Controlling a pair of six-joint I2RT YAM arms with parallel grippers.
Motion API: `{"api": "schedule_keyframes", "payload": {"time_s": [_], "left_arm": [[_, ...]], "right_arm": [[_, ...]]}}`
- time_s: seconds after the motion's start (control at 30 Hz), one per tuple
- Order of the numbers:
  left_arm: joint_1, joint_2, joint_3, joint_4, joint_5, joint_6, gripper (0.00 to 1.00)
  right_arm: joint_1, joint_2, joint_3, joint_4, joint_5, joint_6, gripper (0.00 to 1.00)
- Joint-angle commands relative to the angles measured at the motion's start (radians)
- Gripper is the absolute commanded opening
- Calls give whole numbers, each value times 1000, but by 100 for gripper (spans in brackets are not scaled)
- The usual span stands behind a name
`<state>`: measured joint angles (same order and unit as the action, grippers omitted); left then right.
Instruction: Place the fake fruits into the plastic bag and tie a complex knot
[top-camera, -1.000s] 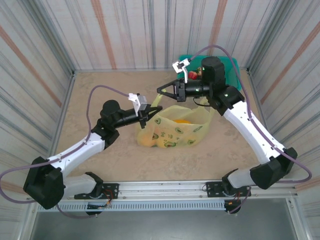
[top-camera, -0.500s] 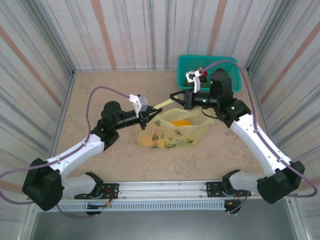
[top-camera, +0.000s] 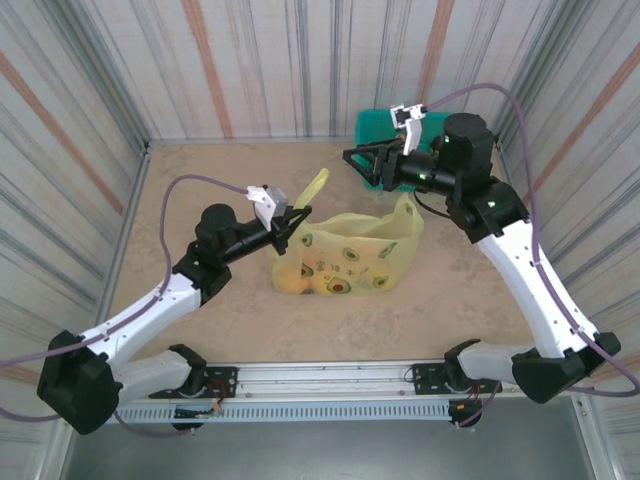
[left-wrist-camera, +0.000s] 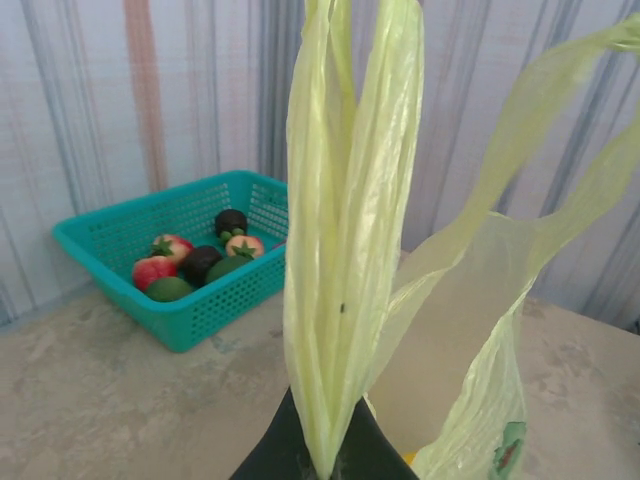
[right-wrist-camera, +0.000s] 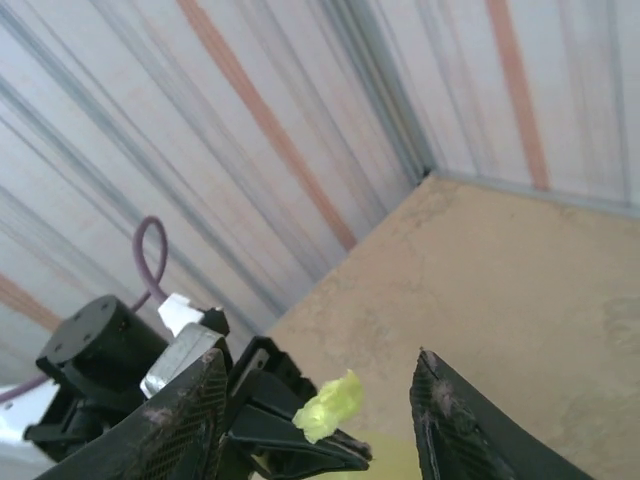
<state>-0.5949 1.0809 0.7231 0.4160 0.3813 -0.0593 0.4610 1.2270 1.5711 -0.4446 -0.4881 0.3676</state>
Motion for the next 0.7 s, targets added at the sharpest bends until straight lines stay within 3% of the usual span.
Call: {"api": "schedule_keyframes", "payload": {"time_s": [0.0,0.17,0.37,0.47,0.67], "left_arm": [[7,-38,-22,-19,-78,-39,0],[7,-63,-28,-44,-108,-66,0],[7,-66,-17,-63,-116,-79,0],[6,-65,-3,-85,-114,-61,0],[19,-86,9,-98,-143,-20,0]], "right_arm": [[-2,-58,23,-221,153,-112,55],[-1,-199,-98,-293,298,-140,71],[2,-226,-182,-314,335,-131,71],[7,-215,-204,-288,362,-128,58],[12,-133,-161,-213,404,-136,6]]}}
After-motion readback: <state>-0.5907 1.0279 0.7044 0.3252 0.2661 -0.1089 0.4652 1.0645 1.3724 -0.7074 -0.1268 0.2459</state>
